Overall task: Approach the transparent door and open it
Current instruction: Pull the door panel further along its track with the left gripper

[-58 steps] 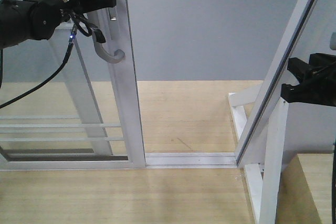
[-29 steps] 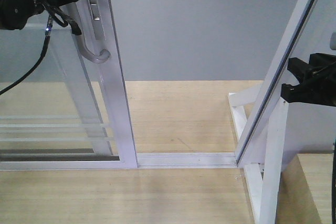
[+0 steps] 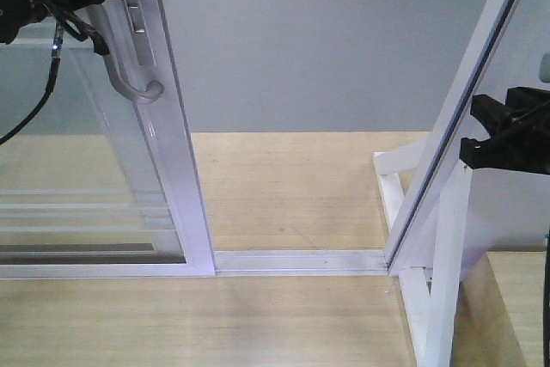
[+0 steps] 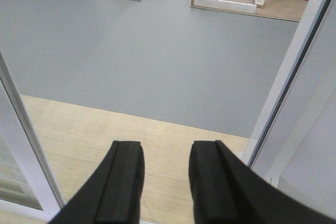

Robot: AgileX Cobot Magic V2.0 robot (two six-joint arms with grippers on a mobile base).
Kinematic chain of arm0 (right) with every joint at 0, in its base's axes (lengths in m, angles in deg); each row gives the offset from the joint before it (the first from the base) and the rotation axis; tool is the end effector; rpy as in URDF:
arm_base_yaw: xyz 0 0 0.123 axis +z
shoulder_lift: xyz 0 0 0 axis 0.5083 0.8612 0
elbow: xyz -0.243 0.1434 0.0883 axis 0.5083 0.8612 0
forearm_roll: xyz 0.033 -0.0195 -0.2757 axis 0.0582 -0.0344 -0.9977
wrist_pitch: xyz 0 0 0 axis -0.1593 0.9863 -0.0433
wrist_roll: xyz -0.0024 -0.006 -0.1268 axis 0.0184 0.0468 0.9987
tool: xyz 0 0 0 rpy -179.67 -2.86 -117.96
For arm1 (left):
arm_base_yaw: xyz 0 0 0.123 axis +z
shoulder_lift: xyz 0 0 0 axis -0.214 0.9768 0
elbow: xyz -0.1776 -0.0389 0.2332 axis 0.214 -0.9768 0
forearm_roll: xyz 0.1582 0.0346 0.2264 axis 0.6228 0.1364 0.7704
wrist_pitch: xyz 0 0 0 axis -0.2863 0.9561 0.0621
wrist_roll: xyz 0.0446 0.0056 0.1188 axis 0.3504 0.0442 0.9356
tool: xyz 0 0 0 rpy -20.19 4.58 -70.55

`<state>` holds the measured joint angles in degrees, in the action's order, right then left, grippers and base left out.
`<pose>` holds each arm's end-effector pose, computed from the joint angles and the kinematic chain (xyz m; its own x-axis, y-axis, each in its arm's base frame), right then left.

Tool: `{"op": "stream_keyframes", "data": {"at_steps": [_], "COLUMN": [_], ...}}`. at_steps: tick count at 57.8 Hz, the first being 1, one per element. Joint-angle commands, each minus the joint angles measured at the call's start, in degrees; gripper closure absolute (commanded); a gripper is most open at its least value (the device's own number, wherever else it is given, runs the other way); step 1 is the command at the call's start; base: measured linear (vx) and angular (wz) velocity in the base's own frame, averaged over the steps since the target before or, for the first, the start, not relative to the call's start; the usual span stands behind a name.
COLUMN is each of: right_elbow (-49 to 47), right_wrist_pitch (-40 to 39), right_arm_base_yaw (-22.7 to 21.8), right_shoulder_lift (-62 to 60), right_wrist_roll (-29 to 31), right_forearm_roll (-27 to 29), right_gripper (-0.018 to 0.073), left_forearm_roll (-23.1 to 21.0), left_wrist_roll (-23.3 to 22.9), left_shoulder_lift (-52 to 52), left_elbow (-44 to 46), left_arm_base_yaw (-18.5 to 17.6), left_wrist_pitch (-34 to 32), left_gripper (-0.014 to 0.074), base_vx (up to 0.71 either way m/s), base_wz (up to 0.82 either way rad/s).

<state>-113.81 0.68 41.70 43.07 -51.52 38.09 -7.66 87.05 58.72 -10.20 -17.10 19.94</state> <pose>0.2414 0.0471 0.2809 -0.3329 -0.1203 -0.9352 -0.2090 0.9766 -0.0512 0.4925 -0.0410 0.2876 -0.3334 -0.0085 -0.9427 0.0711 0.9969 -0.0341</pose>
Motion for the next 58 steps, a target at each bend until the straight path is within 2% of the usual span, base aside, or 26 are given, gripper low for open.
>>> {"op": "stream_keyframes", "data": {"at_steps": [1,15,26,37,43,58], "right_elbow": [-1.6,-1.6,-1.6,-1.6,-1.6,-1.6], "right_wrist_pitch": [-4.1,-4.1,-4.1,-4.1,-4.2,-4.2], "right_arm_base_yaw": [-0.4,-0.4,-0.4,-0.4,-0.4,-0.4], "right_shoulder_lift": [-0.6,-0.6,-0.6,-0.6,-0.6,-0.6], "right_wrist_roll": [0.6,0.7,0.7,1.0,1.7,1.8], "right_forearm_roll": [-0.4,-0.4,-0.4,-0.5,-1.5,-1.8], "right_gripper": [0.0257,0.0257,0.0257,0.0257,0.0257,0.0257], "left_forearm_roll": [0.0,0.0,0.0,0.1,-0.1,0.1], "left_wrist_roll": [0.0,0.0,0.0,0.0,2.7,3.0], "left_shoulder_lift": [-4.1,-5.6,-7.1,-8.8,-10.0,-12.8], "left_elbow": [1.9,1.9,1.9,1.9,1.7,-8.0], "left_arm_base_yaw": [1.9,1.1,-1.4,-3.5,-3.8,-3.8], "left_wrist_pitch": [-3.7,-0.9,-0.9,2.4,2.9,1.7], "left_gripper": [0.0134,0.0134,0.0134,0.0134,0.0134,0.016], "base_vx": [0.0,0.0,0.0,0.0,0.0,0.0], "base_wz": [0.0,0.0,0.0,0.0,0.0,0.0]}}
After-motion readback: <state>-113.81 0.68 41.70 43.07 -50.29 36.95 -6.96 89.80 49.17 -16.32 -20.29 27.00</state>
